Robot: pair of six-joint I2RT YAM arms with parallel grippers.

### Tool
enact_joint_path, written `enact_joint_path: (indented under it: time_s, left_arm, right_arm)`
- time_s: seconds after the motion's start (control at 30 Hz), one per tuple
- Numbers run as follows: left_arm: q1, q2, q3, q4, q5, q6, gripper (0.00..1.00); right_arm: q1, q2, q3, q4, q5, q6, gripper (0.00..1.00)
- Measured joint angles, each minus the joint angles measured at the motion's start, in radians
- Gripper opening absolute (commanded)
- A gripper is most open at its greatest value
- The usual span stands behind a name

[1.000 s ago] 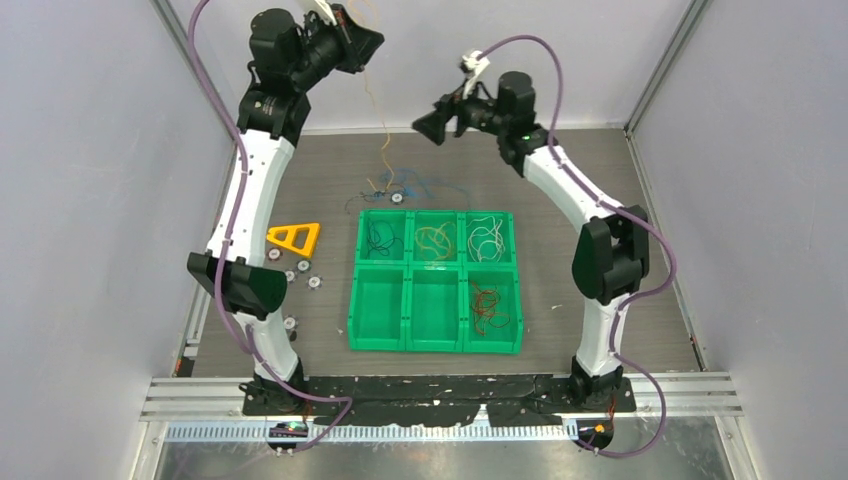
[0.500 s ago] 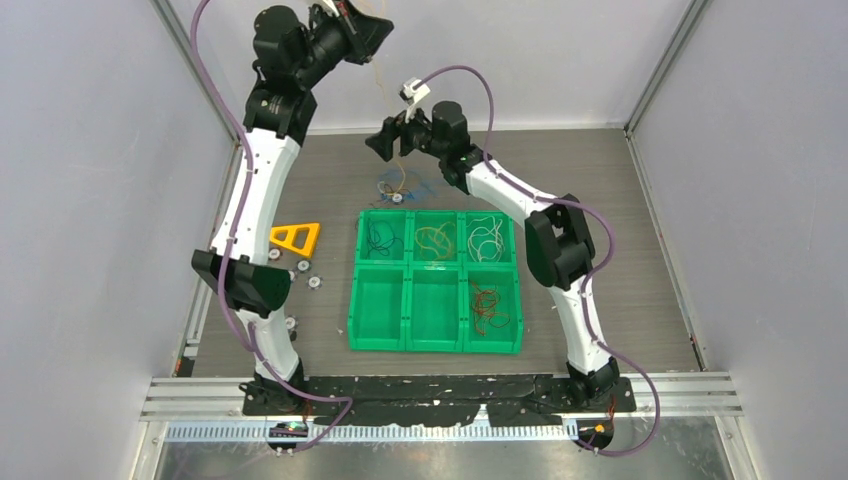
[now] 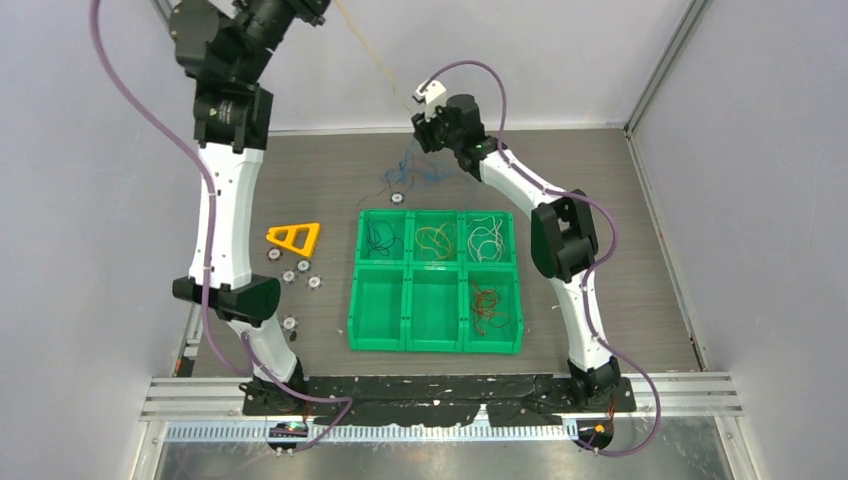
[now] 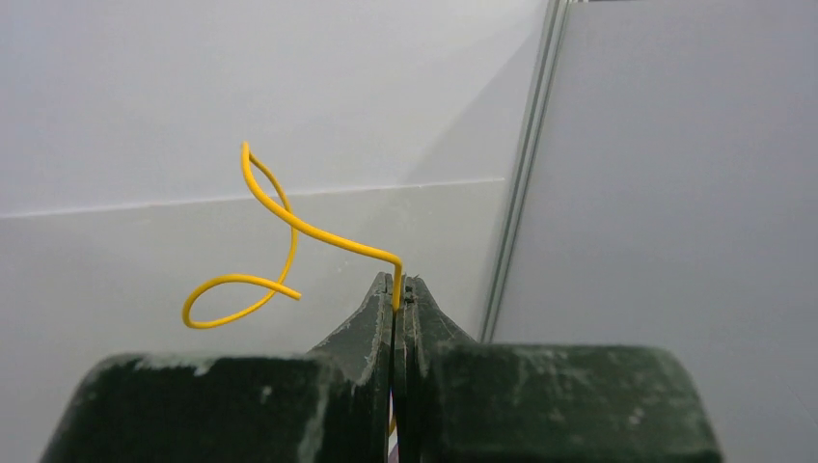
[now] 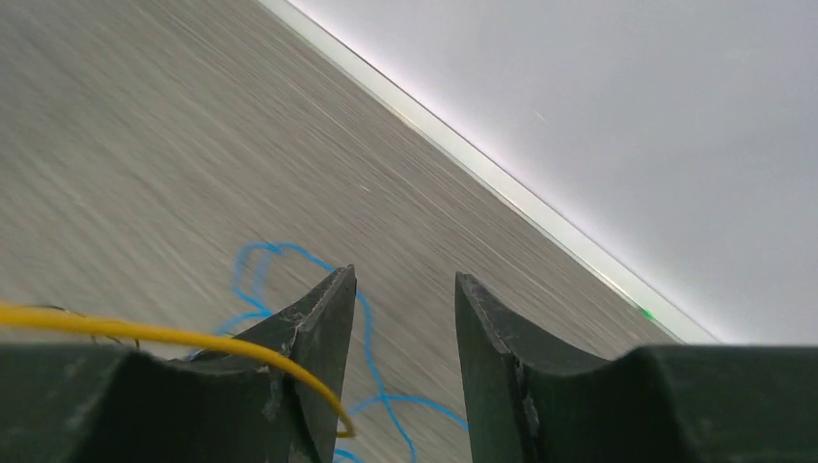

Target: Untangle the cables

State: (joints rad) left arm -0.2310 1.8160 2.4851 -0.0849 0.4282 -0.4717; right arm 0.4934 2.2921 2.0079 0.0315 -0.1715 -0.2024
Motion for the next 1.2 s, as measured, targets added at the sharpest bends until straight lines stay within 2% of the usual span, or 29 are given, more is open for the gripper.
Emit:
enact_joint_path:
  time_s: [0.07, 0.13, 0.23, 0.27, 0.33, 0.4, 0.53, 0.63, 0.83, 1.0, 1.2]
  left_arm:
    - [0.013, -0.021, 0.007, 0.025, -0.009, -0.001, 0.0]
    - [0.02, -0.032, 0.014, 0.046, -0.013, -0.003, 0.0]
    - [0.024, -0.041, 0.017, 0.068, -0.013, -0.016, 0.0]
    - [0.024, -0.041, 0.015, 0.072, -0.013, -0.019, 0.0]
    - [0.024, -0.041, -0.003, 0.078, -0.009, -0.024, 0.0]
    - [0.024, -0.041, -0.036, 0.08, -0.005, -0.032, 0.0]
    - [0.024, -0.041, -0.113, 0.077, 0.012, -0.053, 0.0]
    - [0.024, -0.041, -0.165, 0.081, 0.033, -0.08, 0.0]
    - [0.02, -0.048, -0.264, 0.127, 0.117, -0.166, 0.0]
    - [0.0, -0.053, -0.319, 0.169, 0.192, -0.228, 0.0]
    - [-0.028, -0.06, -0.338, 0.239, 0.285, -0.299, 0.0]
  right_arm:
    - [-0.035, 0.016, 0.021, -0.044, 0.011, -0.053, 0.49]
    - [-0.068, 0.03, 0.031, -0.083, 0.015, -0.084, 0.53]
    - [-0.13, 0.042, 0.031, -0.16, -0.027, -0.109, 0.73]
    - [-0.148, 0.043, 0.029, -0.182, -0.06, -0.113, 0.84]
    - [-0.182, 0.041, 0.023, -0.209, -0.132, -0.117, 0.94]
    - [-0.207, 0.026, 0.003, -0.238, -0.214, -0.138, 0.98]
    - [-0.206, -0.055, -0.057, -0.318, -0.351, -0.157, 1.0]
    - [-0.195, -0.146, -0.07, -0.352, -0.449, -0.122, 0.96]
    - [-0.151, -0.357, -0.061, -0.255, -0.589, 0.074, 0.95]
    - [-0.089, -0.401, 0.033, -0.12, -0.623, 0.209, 0.95]
    - [-0.031, -0.364, 0.089, -0.039, -0.584, 0.277, 0.95]
